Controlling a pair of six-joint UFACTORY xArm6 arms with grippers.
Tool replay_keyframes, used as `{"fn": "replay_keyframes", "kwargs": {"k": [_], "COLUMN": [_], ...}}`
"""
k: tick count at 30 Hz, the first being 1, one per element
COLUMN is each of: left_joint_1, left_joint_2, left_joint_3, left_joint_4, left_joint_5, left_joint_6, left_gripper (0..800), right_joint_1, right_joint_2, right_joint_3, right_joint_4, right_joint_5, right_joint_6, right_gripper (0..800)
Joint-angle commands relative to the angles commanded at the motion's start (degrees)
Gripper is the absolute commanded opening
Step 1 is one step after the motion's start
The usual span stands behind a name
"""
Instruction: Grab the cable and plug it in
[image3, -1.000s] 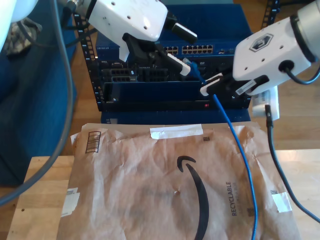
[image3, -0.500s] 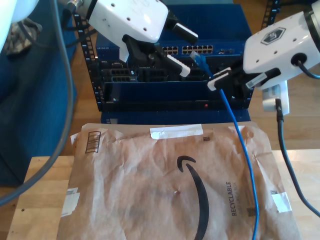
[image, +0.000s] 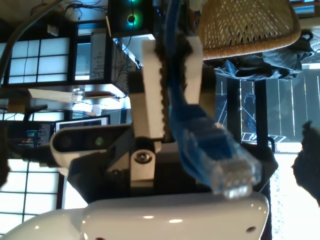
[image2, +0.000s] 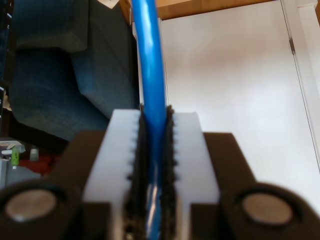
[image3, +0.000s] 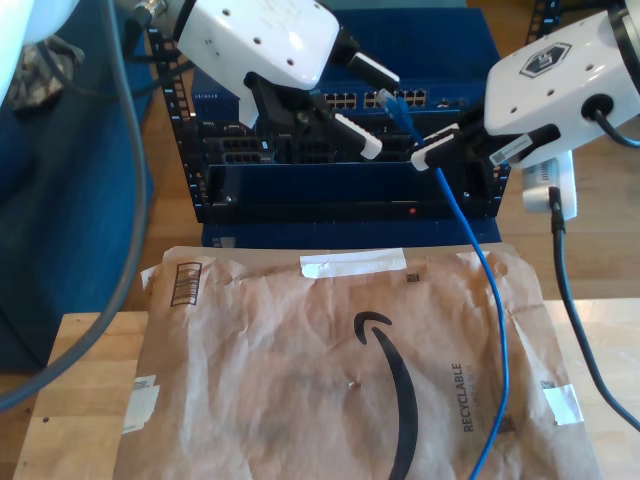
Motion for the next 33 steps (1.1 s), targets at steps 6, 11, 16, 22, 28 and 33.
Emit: {"fn": "replay_keyframes", "kwargs": {"k": [6,11,16,22,28,33], "left_joint_1": [0.0,0.0,0.0,0.1,0.1,0.1], "left_joint_2": [0.1,0.1,0.1,0.1,0.1,0.1], "left_joint_3": [-0.1,0.0,0.0,0.0,0.0,0.0], "left_joint_4": [-0.1,-0.1,-0.1,0.0,0.0,0.0], "left_joint_5": [0.7,0.7,0.6,0.6,0.6,0.6], "left_joint_6": [-1.1,-1.1,-1.1,-1.1,-1.1,-1.1], "left_gripper": [714,551,469,398,325,293], "right_joint_1": [-0.1,-0.3,-0.4,-0.4,-0.4,-0.4], "right_joint_2": [0.0,0.0,-0.1,-0.1,-0.1,-0.1], "right_joint_3": [0.0,0.3,0.4,0.7,0.7,0.6], "right_joint_4": [0.0,-0.1,-0.1,-0.1,-0.1,-0.1], "right_joint_5": [0.1,0.1,0.1,0.1,0.0,0.0], "right_joint_6": [0.0,-0.1,-0.1,-0.2,-0.2,-0.2], "right_gripper": [19,19,19,19,19,19]}}
